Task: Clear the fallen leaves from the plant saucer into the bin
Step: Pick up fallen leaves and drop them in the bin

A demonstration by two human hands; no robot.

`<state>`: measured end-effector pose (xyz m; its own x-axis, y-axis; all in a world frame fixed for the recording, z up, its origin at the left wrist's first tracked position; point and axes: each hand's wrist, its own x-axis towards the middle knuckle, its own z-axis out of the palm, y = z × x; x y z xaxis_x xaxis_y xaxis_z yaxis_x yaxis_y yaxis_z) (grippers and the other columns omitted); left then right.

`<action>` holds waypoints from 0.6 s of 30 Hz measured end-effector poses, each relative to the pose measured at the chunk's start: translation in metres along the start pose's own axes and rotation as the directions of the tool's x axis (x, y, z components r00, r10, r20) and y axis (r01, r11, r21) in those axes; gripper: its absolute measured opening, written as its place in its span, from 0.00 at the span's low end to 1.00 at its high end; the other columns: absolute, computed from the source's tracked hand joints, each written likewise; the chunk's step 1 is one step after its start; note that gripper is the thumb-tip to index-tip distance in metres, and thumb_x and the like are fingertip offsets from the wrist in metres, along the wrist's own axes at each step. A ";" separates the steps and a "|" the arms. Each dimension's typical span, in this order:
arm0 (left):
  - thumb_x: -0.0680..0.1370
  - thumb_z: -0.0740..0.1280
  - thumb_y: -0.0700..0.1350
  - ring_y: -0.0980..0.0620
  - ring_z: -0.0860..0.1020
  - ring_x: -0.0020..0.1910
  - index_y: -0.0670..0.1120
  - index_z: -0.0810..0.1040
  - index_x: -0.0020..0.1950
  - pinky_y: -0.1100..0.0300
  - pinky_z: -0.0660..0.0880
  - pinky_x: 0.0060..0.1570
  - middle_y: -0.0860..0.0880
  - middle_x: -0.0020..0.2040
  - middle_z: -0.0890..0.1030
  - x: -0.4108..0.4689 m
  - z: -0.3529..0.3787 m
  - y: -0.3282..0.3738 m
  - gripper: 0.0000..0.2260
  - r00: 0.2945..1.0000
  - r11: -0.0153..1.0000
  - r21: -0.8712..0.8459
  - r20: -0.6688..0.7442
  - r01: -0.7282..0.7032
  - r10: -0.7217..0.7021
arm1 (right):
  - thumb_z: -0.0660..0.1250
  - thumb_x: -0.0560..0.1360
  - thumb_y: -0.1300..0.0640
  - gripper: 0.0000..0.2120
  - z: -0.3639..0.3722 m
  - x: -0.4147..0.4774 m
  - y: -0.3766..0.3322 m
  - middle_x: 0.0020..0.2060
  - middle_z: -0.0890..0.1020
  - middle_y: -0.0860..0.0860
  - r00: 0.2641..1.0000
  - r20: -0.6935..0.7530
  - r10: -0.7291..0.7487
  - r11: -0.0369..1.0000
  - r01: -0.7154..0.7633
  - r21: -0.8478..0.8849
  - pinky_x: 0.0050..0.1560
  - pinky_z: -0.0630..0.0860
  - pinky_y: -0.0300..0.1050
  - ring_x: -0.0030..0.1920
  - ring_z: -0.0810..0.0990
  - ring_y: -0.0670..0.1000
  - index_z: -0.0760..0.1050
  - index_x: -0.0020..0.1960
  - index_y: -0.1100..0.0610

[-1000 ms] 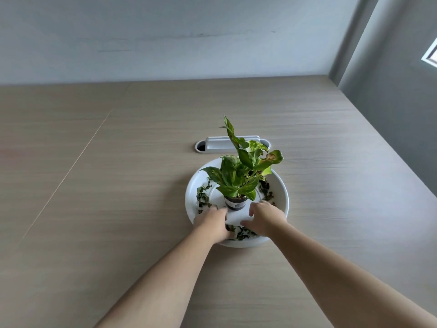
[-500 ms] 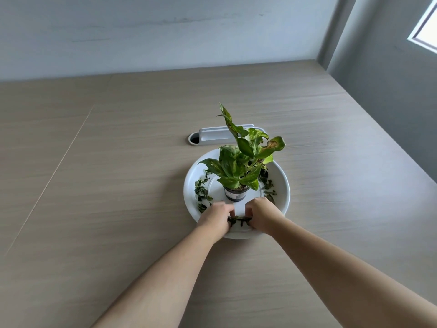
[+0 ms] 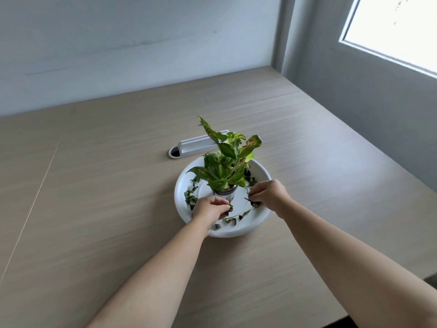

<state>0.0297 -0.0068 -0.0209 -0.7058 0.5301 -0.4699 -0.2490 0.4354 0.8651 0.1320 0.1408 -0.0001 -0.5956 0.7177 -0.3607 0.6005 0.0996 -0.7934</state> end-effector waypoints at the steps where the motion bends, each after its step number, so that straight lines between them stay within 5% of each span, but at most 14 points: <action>1: 0.72 0.70 0.33 0.55 0.80 0.38 0.45 0.80 0.37 0.64 0.79 0.42 0.48 0.38 0.81 -0.003 0.006 0.003 0.08 1.000 1.000 -0.026 0.022 0.010 -0.010 | 0.74 0.64 0.65 0.07 -0.007 -0.002 0.003 0.33 0.81 0.52 1.000 -0.015 0.012 0.999 -0.011 0.033 0.41 0.81 0.44 0.35 0.78 0.49 0.81 0.33 0.54; 3: 0.73 0.69 0.32 0.54 0.79 0.36 0.44 0.79 0.37 0.67 0.78 0.38 0.48 0.37 0.81 -0.012 0.024 0.010 0.08 0.998 0.995 -0.089 0.060 0.038 -0.033 | 0.74 0.64 0.66 0.10 -0.026 -0.006 0.011 0.32 0.81 0.55 0.999 -0.029 0.045 0.992 -0.041 0.116 0.46 0.81 0.47 0.34 0.80 0.52 0.80 0.30 0.54; 6: 0.74 0.68 0.31 0.53 0.78 0.34 0.43 0.78 0.37 0.70 0.76 0.29 0.47 0.36 0.80 -0.027 0.069 0.023 0.09 0.994 0.986 -0.156 0.097 0.061 -0.046 | 0.72 0.65 0.69 0.09 -0.069 -0.020 0.029 0.30 0.81 0.57 0.998 -0.032 0.059 0.968 -0.050 0.247 0.40 0.83 0.41 0.29 0.80 0.51 0.79 0.31 0.58; 10: 0.73 0.67 0.30 0.54 0.78 0.35 0.42 0.77 0.36 0.71 0.78 0.30 0.45 0.36 0.80 -0.055 0.165 0.048 0.10 0.977 0.982 -0.185 0.214 0.025 0.015 | 0.72 0.66 0.70 0.05 -0.162 -0.052 0.078 0.31 0.81 0.58 0.990 -0.101 0.099 0.927 -0.054 0.372 0.39 0.82 0.38 0.31 0.81 0.52 0.79 0.37 0.62; 13: 0.73 0.67 0.30 0.53 0.79 0.35 0.41 0.78 0.36 0.70 0.79 0.31 0.44 0.37 0.80 -0.091 0.267 0.063 0.09 0.934 0.984 -0.175 0.354 0.012 0.052 | 0.72 0.65 0.71 0.06 -0.254 -0.087 0.141 0.33 0.82 0.58 0.965 -0.209 0.157 0.903 -0.055 0.425 0.42 0.82 0.43 0.31 0.81 0.54 0.79 0.36 0.62; 18: 0.74 0.65 0.28 0.53 0.79 0.35 0.39 0.77 0.37 0.71 0.79 0.30 0.43 0.37 0.79 -0.156 0.440 0.062 0.09 0.819 0.996 -0.088 0.572 0.015 0.038 | 0.73 0.65 0.72 0.11 -0.390 -0.157 0.259 0.30 0.80 0.57 0.865 -0.410 0.289 0.869 -0.058 0.491 0.32 0.80 0.38 0.27 0.79 0.50 0.77 0.32 0.59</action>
<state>0.4163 0.2576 0.0283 -0.2085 0.8672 -0.4522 -0.3171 0.3774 0.8701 0.5893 0.3223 0.0424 -0.1232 0.9321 -0.3407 0.2952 -0.2934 -0.9093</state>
